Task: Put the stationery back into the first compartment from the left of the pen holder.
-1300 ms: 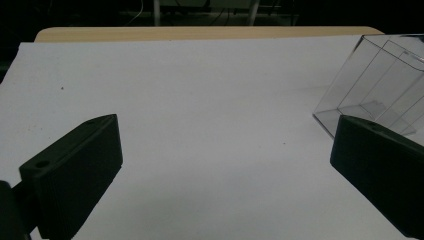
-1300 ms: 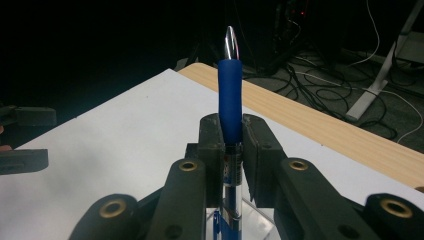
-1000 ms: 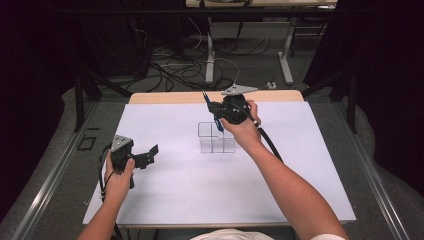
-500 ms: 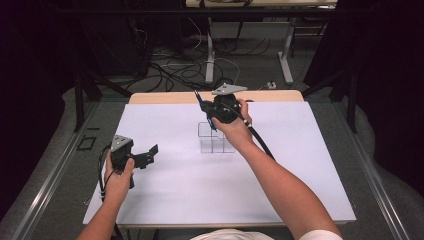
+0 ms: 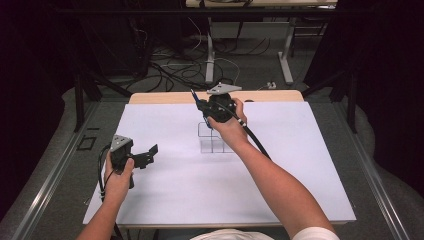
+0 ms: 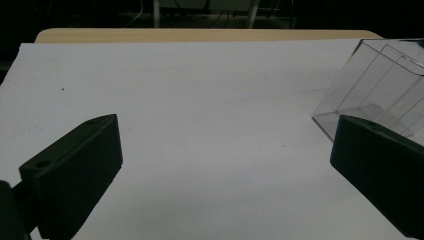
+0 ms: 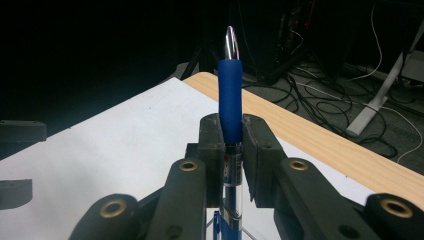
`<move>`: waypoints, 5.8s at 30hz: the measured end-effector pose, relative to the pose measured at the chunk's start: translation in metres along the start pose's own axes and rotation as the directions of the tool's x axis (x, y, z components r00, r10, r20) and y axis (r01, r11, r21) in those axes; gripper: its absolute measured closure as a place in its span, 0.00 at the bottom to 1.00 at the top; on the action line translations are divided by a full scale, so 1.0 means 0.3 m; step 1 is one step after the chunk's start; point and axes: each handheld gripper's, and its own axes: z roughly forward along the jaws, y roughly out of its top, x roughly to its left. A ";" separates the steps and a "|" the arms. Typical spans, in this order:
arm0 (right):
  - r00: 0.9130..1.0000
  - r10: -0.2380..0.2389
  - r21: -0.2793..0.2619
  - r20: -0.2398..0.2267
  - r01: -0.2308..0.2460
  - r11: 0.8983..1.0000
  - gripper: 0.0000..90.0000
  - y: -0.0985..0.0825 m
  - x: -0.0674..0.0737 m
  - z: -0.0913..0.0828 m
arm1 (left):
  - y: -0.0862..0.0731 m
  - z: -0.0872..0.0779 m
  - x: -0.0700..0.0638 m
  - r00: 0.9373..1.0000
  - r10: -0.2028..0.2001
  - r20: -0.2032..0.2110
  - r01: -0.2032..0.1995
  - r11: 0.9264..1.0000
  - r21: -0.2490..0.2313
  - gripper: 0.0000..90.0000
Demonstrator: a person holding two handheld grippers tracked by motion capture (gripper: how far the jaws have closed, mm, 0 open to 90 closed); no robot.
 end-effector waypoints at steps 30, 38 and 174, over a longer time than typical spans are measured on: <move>1.000 -0.022 0.031 0.018 0.021 0.999 0.89 -0.033 0.027 0.065 | 0.001 0.001 -0.001 1.000 0.002 0.004 -0.002 1.000 0.000 0.00; 0.999 -0.028 0.054 0.015 0.028 0.998 0.89 -0.052 0.036 0.079 | 0.001 0.001 -0.001 1.000 0.003 0.004 -0.003 1.000 0.000 0.00; 0.880 0.219 0.087 0.421 -0.279 0.956 0.00 -0.634 -0.382 -0.515 | -0.009 0.007 0.004 1.000 0.002 -0.006 -0.002 1.000 0.018 0.00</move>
